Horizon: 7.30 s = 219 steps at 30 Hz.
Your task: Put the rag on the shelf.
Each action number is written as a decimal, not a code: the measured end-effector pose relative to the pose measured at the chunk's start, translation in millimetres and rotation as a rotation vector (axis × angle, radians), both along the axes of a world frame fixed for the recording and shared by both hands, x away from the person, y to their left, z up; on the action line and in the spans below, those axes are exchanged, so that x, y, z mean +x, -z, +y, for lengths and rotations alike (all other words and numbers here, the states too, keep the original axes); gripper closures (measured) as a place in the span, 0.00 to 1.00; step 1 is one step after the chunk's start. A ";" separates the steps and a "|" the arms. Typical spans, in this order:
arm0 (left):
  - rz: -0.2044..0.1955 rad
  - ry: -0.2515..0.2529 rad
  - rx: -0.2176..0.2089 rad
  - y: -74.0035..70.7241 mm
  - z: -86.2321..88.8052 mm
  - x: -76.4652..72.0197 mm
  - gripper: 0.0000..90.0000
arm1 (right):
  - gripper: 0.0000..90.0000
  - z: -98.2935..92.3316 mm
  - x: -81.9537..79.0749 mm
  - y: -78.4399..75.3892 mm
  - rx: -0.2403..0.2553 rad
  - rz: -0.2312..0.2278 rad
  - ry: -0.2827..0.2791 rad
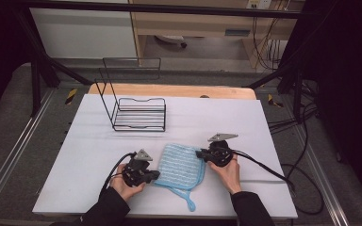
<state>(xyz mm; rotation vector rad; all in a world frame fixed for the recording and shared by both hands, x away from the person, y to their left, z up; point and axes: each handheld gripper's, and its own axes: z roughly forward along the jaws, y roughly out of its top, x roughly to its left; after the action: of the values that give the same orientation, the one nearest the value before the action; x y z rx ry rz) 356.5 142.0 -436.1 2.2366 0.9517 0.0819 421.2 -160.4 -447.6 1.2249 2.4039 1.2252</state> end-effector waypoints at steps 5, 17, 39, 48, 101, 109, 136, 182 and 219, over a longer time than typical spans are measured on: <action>0.007 -0.018 -0.013 0.5 11.5 -11.6 0.98 | 0.89 15.2 4.4 -3.4 0.018 -0.013 -0.039; 0.000 -0.038 -0.022 3.2 22.9 -19.4 0.95 | 0.87 33.4 8.6 1.8 0.007 -0.022 -0.064; -0.067 -0.020 -0.053 -4.7 36.8 -5.7 0.26 | 0.10 -22.4 -22.9 -14.1 0.101 -0.056 -0.018; -0.100 -0.028 -0.060 -13.5 38.4 4.8 0.09 | 0.04 -35.9 -39.2 -9.4 0.097 -0.038 -0.034; -0.022 -0.163 -0.043 7.0 8.4 80.7 0.61 | 0.07 -34.1 -47.4 -1.7 0.078 -0.027 -0.038; -0.001 -0.148 -0.048 7.3 3.8 76.9 0.81 | 0.09 -32.9 -46.2 -0.7 0.080 -0.020 -0.035; -0.021 -0.135 -0.037 9.3 1.2 75.2 0.87 | 0.36 18.0 6.8 -8.5 0.079 -0.036 0.029; -0.020 -0.140 -0.117 3.7 10.8 74.0 0.90 | 0.88 28.4 6.1 3.1 0.147 0.123 0.023; -0.277 -0.124 -0.304 -72.6 24.0 37.4 0.90 | 0.89 12.5 -23.5 -71.1 0.318 -0.150 -0.021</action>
<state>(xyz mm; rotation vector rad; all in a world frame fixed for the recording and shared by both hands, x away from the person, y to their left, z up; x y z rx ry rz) 393.9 166.0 -363.5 1.8312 0.8848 0.2768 397.6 -147.9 -376.5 1.1385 2.1795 1.6908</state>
